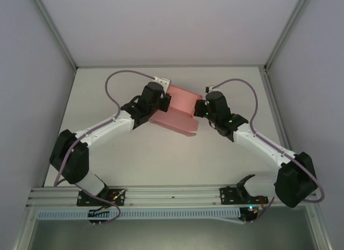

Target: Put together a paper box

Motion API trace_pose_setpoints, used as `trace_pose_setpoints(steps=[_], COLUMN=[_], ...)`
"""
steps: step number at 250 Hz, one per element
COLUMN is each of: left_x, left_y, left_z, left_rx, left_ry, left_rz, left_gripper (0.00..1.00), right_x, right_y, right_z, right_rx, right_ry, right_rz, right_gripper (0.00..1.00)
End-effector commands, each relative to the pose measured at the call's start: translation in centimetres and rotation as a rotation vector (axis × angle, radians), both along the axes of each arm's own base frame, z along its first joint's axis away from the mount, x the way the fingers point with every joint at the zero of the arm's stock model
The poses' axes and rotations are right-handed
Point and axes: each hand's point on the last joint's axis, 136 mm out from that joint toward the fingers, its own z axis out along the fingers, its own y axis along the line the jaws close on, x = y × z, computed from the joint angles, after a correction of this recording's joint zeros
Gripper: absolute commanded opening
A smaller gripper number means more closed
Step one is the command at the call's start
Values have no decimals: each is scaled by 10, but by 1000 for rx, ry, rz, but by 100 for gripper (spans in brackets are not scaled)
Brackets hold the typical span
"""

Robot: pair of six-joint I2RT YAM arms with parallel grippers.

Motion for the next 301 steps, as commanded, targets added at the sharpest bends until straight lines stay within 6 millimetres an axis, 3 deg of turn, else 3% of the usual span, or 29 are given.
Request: trace_pose_setpoints(steps=[1, 45, 140, 161, 209, 236, 247, 272, 301], left_x=[28, 39, 30, 23, 15, 10, 4, -17, -28], left_y=[41, 75, 97, 87, 78, 40, 20, -14, -23], left_z=[-13, -31, -4, 2, 13, 5, 3, 14, 31], left_rx=[155, 472, 430, 371, 345, 261, 191, 26, -51], left_ry=[-114, -195, -206, -179, -168, -110, -88, -64, -69], left_rz=[221, 395, 610, 583, 580, 359, 230, 14, -60], left_gripper=[0, 0, 0, 0, 0, 0, 13, 27, 48], right_x=[-7, -12, -8, -7, -4, -3, -3, -2, -3], right_y=[0, -13, -61, -68, -60, -50, -44, -33, -26], right_z=[23, 23, -1, -6, -12, -11, -11, -8, -5], right_rx=[-35, -145, -381, -412, -400, -359, -333, -273, -244], right_ry=[-47, -20, 58, 64, 75, 64, 59, 36, 26], right_rz=[20, -21, -248, -287, -265, -228, -209, -164, -131], right_gripper=[0, 0, 0, 0, 0, 0, 0, 0, 0])
